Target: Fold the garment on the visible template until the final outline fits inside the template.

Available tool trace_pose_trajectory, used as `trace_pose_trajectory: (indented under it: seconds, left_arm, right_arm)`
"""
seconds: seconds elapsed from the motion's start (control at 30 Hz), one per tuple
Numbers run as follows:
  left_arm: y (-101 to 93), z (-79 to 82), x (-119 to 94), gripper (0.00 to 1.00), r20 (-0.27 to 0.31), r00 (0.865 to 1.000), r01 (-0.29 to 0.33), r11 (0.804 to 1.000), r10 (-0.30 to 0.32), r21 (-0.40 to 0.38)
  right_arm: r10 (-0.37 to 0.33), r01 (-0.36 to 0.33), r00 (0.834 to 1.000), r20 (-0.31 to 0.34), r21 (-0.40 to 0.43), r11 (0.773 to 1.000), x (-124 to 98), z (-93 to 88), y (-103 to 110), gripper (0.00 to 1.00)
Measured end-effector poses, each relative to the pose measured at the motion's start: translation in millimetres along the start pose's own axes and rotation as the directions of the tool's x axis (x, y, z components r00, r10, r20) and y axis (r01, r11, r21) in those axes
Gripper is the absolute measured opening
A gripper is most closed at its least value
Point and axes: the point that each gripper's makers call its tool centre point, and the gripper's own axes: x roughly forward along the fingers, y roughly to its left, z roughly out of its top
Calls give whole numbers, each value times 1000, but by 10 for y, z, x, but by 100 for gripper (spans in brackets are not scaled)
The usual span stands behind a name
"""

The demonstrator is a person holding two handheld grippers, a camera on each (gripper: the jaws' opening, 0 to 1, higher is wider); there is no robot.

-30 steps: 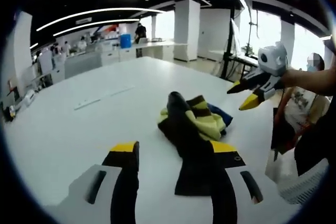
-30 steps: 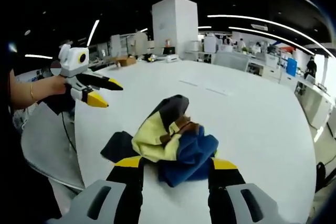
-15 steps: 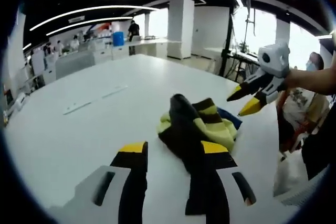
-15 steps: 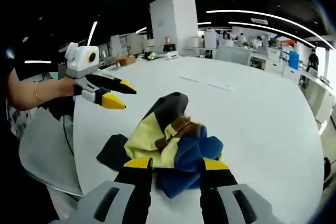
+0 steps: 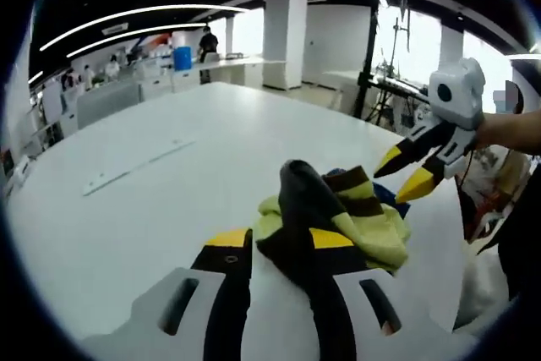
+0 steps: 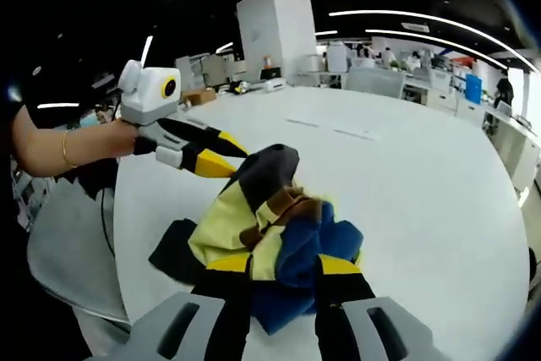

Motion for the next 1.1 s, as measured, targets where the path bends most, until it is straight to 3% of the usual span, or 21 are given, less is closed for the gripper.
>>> trace_pose_trajectory:
  seconds: [0.4,0.63,0.83,1.1]
  left_arm:
    - [-152,-15,219,18,-15,995,94,995,-95,-44]
    - [-244,-29,287,11,-44,989,140,989,-142,-40]
    - [-224,-164,339,10,-124,986,108,993,-113,-48]
    - [-193,-172,321,3,-133,988,64,996,-73,-68]
  right_arm:
    - [-2,3,1000,-18,43,999,116,-42,-40,16]
    - [-9,11,1000,-26,59,998,166,-63,-54,15]
    - [-14,16,999,-31,65,998,184,-74,-41,15]
    - [-56,58,998,-32,67,996,174,-79,-84,7]
